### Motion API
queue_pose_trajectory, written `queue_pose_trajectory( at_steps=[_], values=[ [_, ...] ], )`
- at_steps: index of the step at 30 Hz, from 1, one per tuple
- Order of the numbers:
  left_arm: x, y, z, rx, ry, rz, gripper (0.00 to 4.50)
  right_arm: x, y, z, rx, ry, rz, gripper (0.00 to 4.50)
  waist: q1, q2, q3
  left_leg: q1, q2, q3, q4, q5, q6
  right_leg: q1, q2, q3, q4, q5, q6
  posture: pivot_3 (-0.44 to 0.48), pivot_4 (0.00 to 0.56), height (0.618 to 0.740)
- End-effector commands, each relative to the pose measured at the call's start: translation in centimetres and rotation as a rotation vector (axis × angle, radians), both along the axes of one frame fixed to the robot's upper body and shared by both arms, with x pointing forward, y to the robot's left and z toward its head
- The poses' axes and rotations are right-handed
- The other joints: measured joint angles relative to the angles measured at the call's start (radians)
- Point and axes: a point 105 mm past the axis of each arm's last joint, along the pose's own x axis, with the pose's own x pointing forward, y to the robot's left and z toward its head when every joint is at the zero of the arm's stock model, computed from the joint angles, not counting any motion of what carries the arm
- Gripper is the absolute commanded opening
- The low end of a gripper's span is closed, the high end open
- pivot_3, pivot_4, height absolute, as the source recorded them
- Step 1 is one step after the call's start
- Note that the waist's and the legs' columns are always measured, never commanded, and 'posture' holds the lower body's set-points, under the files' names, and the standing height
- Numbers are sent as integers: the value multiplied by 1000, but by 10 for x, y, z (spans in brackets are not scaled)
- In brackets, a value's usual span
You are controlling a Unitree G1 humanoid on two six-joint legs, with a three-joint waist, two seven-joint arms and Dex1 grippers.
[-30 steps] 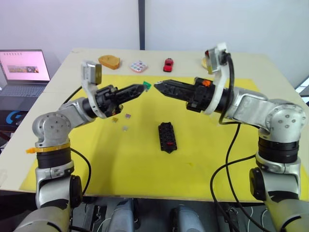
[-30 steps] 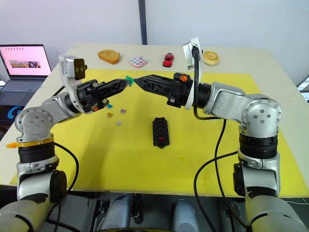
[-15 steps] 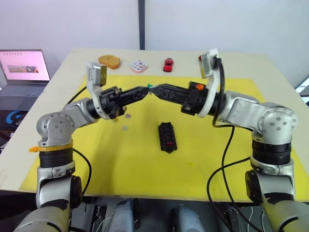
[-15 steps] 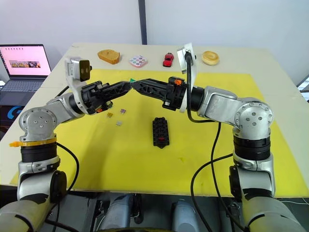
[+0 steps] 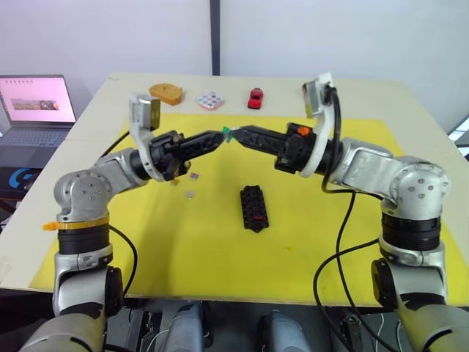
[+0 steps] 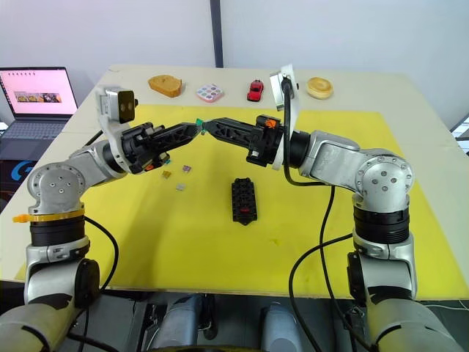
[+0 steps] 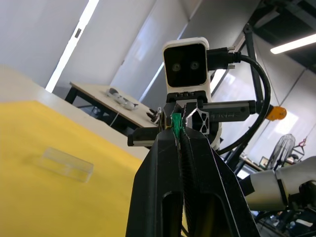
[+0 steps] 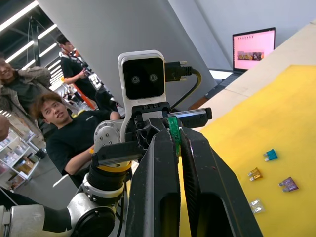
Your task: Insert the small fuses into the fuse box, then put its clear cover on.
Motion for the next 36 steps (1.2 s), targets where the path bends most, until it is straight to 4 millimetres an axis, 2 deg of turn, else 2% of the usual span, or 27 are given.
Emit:
queue_pose_trajectory(
  at_steps=[1,6,8,10,12,15,18,20,23,27,30,36],
  values=[
    [1,8,-1,31,-29,43,1408,-5,-1,10,25,-59,-1,0,-1,0,0,0,0,0,0,0,0,0,0,0,0,0,0,0,150,740],
    [6,33,-3,111,-54,160,3734,0,-4,14,54,-76,-35,0,-1,0,0,0,0,0,-1,0,0,-1,0,0,0,0,0,0,150,740],
    [5,44,-9,190,-78,210,3734,4,-12,14,30,-153,-89,0,-1,0,0,0,0,0,-1,0,0,-1,0,0,0,0,0,0,150,740],
    [-1,50,-30,360,-132,220,3734,10,-29,3,-32,-187,-104,0,0,0,0,0,0,1,-2,0,0,-1,0,0,-1,0,0,0,150,740],
    [-6,52,-43,452,-166,206,3734,12,-39,-5,-78,-224,-83,0,5,1,1,0,-1,1,-2,0,0,-2,0,0,-3,0,0,0,150,740],
    [-16,50,-60,544,-203,165,3734,5,-44,-46,-364,-430,27,0,7,1,1,-1,-1,1,-2,-3,4,-5,0,0,-4,0,0,0,150,740],
    [-19,48,-79,630,-261,155,3734,8,-47,-75,-493,-533,78,0,-1,1,1,-1,0,1,-2,-3,4,-6,0,0,-4,0,0,0,150,740],
    [-25,43,-92,650,-270,137,3734,9,-48,-92,-509,-568,100,0,-6,1,1,-1,0,2,-4,0,-1,-3,0,1,-3,0,0,0,150,740],
    [-31,40,-95,632,-256,122,3734,8,-47,-99,-495,-595,115,0,-2,1,1,-1,0,2,-5,2,-3,-5,1,1,-2,0,0,0,150,740],
    [-47,30,-110,638,-225,67,3734,2,-43,-110,-518,-675,145,0,0,1,2,0,0,2,-4,2,-4,-4,1,1,-2,0,0,0,150,740],
    [-54,24,-111,628,-224,38,3734,-1,-45,-116,-527,-668,165,0,4,1,2,2,0,1,-4,2,-3,-4,0,1,-3,0,0,0,150,740],
    [-52,22,-110,636,-243,34,3734,0,-47,-121,-536,-654,169,0,1,2,2,3,0,0,-4,2,-3,0,0,1,-3,0,0,0,150,740]
  ],
)
